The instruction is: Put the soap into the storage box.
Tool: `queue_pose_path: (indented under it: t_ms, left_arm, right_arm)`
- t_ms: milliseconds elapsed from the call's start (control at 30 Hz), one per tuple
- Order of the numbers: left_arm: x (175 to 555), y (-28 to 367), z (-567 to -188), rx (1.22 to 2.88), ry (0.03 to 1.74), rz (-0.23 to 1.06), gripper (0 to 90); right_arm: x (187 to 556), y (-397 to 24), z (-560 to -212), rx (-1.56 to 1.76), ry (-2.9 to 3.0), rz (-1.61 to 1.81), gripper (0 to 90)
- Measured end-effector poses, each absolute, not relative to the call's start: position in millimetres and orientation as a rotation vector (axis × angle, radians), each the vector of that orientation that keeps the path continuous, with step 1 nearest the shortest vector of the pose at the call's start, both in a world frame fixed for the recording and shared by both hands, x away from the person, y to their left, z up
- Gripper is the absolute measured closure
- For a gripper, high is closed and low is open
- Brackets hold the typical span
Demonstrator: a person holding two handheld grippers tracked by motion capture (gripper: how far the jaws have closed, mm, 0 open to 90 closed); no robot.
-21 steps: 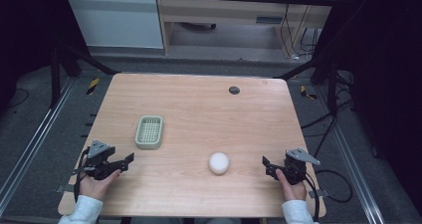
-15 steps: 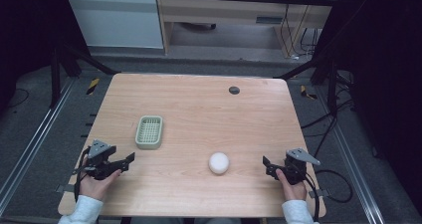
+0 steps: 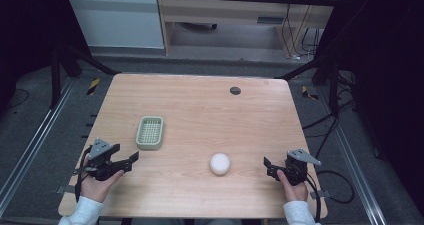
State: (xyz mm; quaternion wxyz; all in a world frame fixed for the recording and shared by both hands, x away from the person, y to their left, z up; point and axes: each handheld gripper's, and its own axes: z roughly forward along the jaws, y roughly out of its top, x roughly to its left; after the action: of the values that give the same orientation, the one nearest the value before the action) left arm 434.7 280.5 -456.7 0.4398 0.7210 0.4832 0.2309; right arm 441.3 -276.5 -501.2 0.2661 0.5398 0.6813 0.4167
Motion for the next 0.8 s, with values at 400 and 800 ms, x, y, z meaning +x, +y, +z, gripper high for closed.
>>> queue_pose_path:
  t_ms: [400,800]
  left_arm:
    - [430,258,-448,1.839,1.120,0.561,20.2]
    - [426,235,-440,1.878,1.036,0.550,19.9]
  right_arm:
    - [442,-276,-502,1.463,1.840,1.127,4.3]
    - [444,-275,-504,1.470,1.845,1.112,4.2]
